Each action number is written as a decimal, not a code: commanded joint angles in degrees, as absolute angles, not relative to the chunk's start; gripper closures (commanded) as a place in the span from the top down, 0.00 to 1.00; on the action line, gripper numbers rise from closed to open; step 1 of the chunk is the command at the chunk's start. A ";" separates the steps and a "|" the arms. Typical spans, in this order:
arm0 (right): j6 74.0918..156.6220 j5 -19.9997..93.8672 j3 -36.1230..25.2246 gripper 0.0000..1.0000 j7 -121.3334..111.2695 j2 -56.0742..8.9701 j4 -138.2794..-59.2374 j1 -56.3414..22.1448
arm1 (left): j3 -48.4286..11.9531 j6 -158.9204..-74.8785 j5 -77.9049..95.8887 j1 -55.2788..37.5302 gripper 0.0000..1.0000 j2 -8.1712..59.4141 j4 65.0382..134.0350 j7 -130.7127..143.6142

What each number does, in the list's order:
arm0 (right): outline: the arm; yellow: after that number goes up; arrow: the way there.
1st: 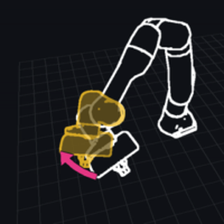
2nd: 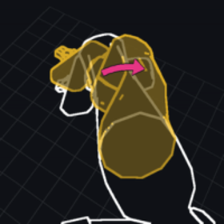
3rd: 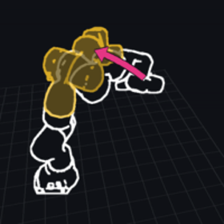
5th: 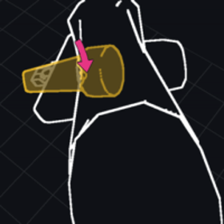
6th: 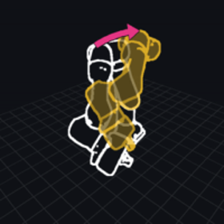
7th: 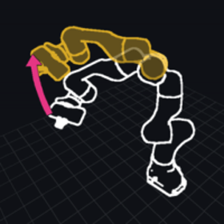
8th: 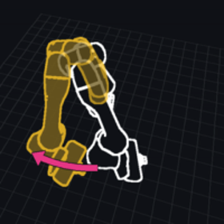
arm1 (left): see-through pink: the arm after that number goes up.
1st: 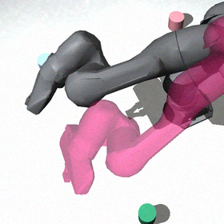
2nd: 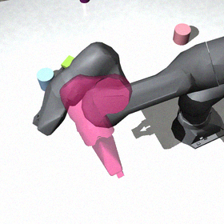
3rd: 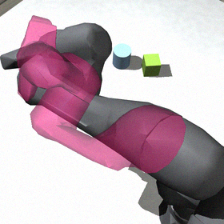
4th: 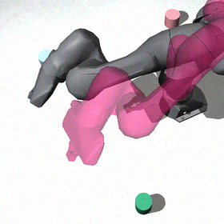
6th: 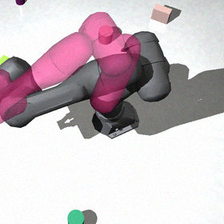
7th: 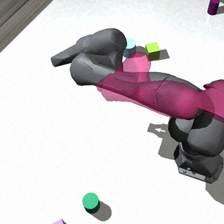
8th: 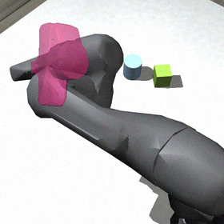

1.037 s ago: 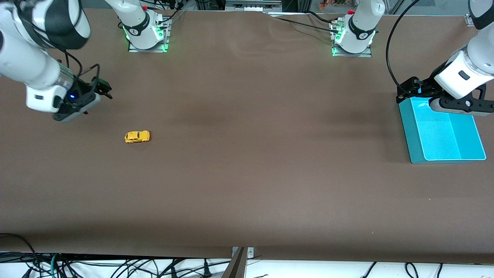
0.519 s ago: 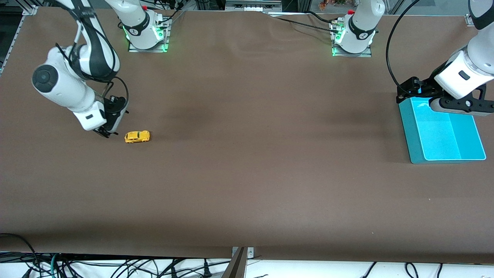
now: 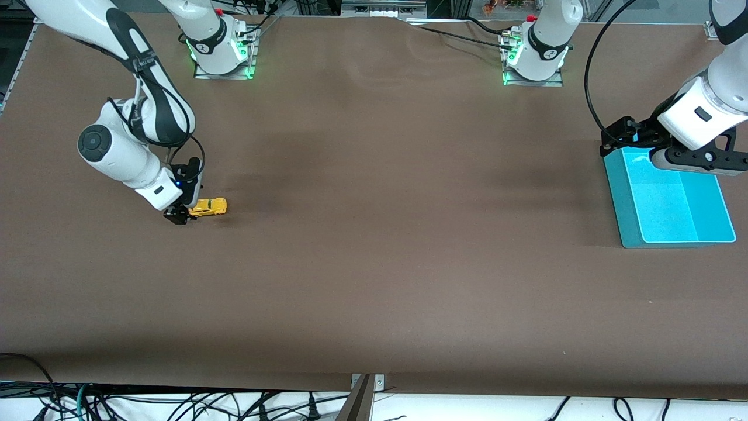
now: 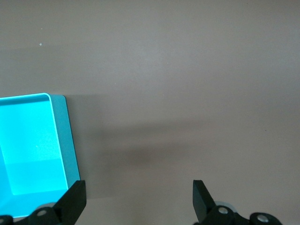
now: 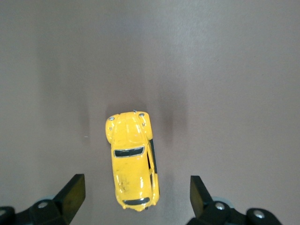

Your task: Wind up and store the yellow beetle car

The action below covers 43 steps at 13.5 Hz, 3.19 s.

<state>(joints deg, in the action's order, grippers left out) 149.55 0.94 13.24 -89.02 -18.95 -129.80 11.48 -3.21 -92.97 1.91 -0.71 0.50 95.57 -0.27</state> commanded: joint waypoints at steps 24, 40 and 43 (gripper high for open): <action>156.36 0.97 13.71 0.09 -90.70 -21.18 -132.10 12.13 | -3.34 -91.49 1.05 -0.88 1.00 1.41 93.52 -0.53; 157.76 1.05 12.84 0.05 -99.48 -23.90 -133.15 17.65 | -3.34 -91.49 1.05 -0.79 1.00 1.41 93.52 -0.53; 157.68 1.23 11.17 0.05 -105.01 -24.52 -132.98 21.26 | -3.34 -91.49 1.05 -0.79 1.00 1.41 93.52 -0.53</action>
